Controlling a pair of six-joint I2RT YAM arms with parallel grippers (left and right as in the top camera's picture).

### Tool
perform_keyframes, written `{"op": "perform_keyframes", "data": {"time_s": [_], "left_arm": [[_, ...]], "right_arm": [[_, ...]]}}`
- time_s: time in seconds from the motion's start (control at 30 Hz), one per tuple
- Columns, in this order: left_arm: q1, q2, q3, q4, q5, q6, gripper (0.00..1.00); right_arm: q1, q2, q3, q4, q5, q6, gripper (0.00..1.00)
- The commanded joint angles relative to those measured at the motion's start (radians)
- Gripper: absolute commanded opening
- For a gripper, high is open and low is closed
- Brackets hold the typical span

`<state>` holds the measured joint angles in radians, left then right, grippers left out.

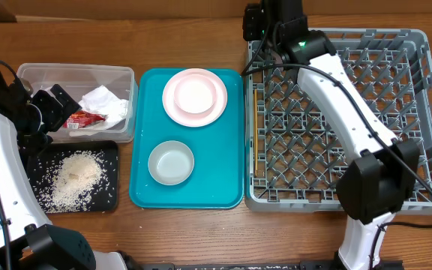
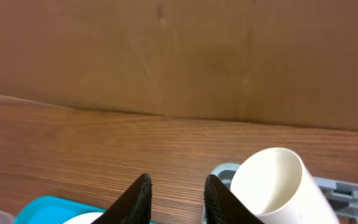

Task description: Sort waste into correct bins and load items into the dishwasher

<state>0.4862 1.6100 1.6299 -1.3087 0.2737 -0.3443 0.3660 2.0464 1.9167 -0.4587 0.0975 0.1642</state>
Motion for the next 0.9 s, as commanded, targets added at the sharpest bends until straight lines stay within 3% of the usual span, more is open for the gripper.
{"op": "perform_keyframes", "data": {"time_s": [0.0, 0.43, 0.7, 0.87], "left_arm": [[0.003, -0.008, 0.020, 0.004, -0.004, -0.011, 1.00], [0.003, -0.008, 0.020, 0.004, -0.004, -0.011, 1.00], [0.003, -0.008, 0.020, 0.004, -0.004, -0.011, 1.00], [0.003, -0.008, 0.020, 0.004, -0.004, -0.011, 1.00]], "right_arm": [[-0.006, 0.081, 0.011, 0.017, 0.021, -0.008, 0.29], [-0.007, 0.162, 0.011, -0.062, 0.106, -0.008, 0.22], [-0.005, 0.117, 0.011, -0.216, 0.118, -0.003, 0.19], [0.017, 0.033, 0.012, -0.203, 0.055, -0.005, 0.19]]}}
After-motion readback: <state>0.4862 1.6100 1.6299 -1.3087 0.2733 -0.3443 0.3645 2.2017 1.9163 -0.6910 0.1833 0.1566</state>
